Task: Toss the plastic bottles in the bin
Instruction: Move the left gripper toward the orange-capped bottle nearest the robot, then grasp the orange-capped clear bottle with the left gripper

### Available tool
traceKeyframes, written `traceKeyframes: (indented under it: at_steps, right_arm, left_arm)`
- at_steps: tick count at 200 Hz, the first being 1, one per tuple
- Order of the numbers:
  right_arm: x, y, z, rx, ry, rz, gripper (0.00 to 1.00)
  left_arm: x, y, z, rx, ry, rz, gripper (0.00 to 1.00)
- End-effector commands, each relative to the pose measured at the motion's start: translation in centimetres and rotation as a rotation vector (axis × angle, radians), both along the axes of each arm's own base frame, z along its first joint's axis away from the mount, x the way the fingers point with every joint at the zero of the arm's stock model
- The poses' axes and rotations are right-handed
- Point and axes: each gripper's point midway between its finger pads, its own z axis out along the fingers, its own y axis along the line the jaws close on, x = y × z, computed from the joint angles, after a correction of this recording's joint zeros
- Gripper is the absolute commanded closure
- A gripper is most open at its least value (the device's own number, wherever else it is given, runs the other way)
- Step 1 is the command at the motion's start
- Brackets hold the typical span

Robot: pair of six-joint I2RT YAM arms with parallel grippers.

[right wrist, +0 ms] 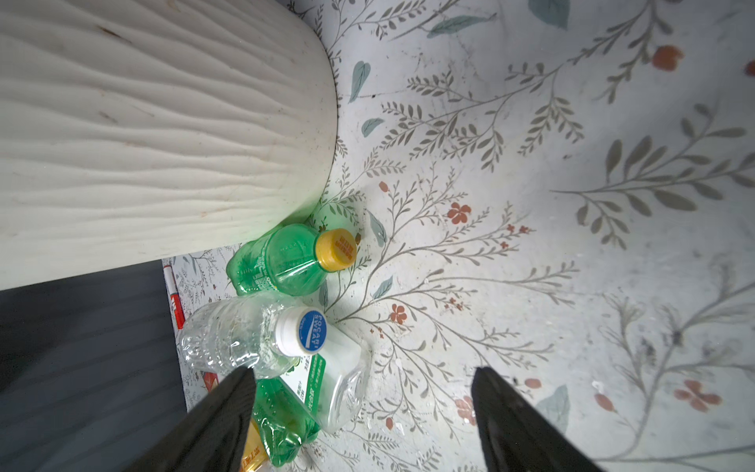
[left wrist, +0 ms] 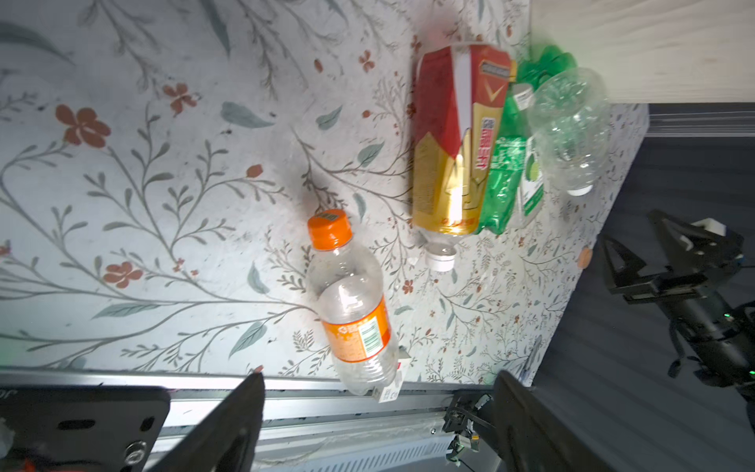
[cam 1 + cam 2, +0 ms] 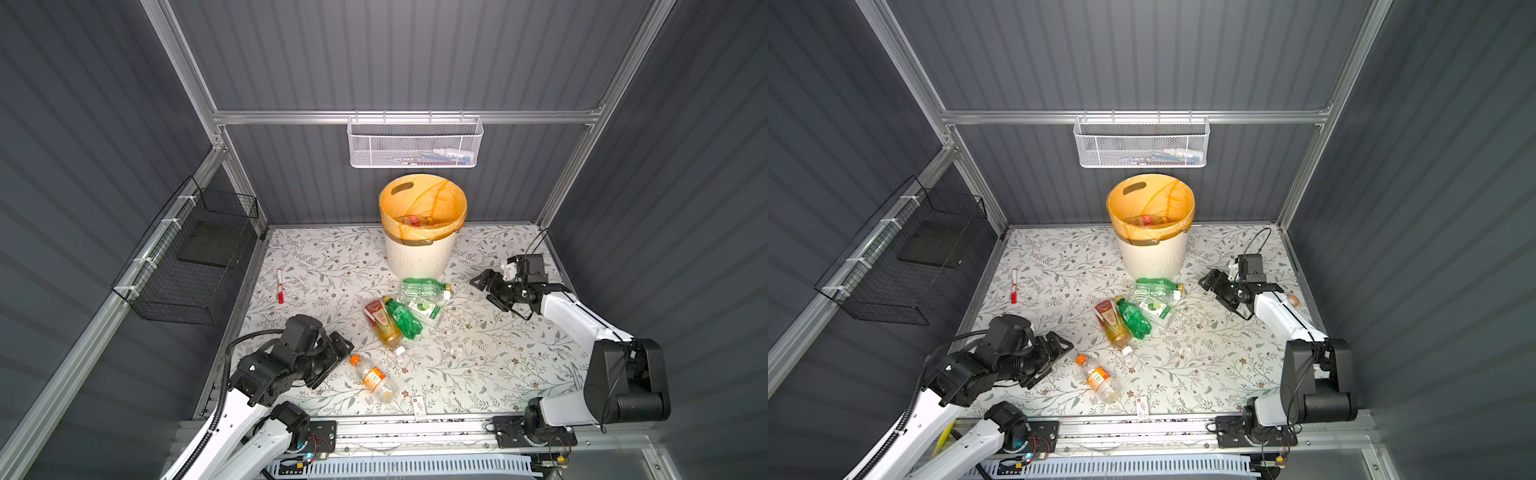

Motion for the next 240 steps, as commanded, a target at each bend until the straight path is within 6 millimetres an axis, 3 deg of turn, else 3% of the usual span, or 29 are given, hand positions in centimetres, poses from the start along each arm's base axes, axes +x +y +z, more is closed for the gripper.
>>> traceKeyframes:
  at_steps: [1, 55, 115, 181, 203, 240]
  right_arm:
    - [-0.3, 0.6, -0.3, 0.030, -0.003, 0.013, 0.15]
    - [-1.2, 0.1, -0.5, 0.015, -0.006, -0.015, 0.15]
    - [-0.6, 0.4, -1.8, 0.025, 0.028, -0.003, 0.15]
    - [-0.3, 0.5, -2.3, 0.027, 0.041, 0.006, 0.15]
    - [-0.5, 0.3, -2.6, 0.029, 0.049, 0.000, 0.15]
    - [-0.8, 0.0, -3.2, 0.035, 0.059, -0.017, 0.15]
  left_arm:
    - [-0.2, -0.4, -2.0, 0.053, 0.080, 0.000, 0.13]
    - [0.2, -5.5, -4.3, 0.111, 0.113, -0.164, 0.11]
    - [-1.4, -7.7, -7.6, 0.092, 0.179, -0.178, 0.10]
    - [-1.2, -9.0, -10.5, 0.129, 0.229, -0.227, 0.12]
    - [-1.0, -9.3, -11.0, 0.141, 0.237, -0.243, 0.17]
    - [-1.4, -7.6, -11.3, 0.169, 0.244, -0.206, 0.34]
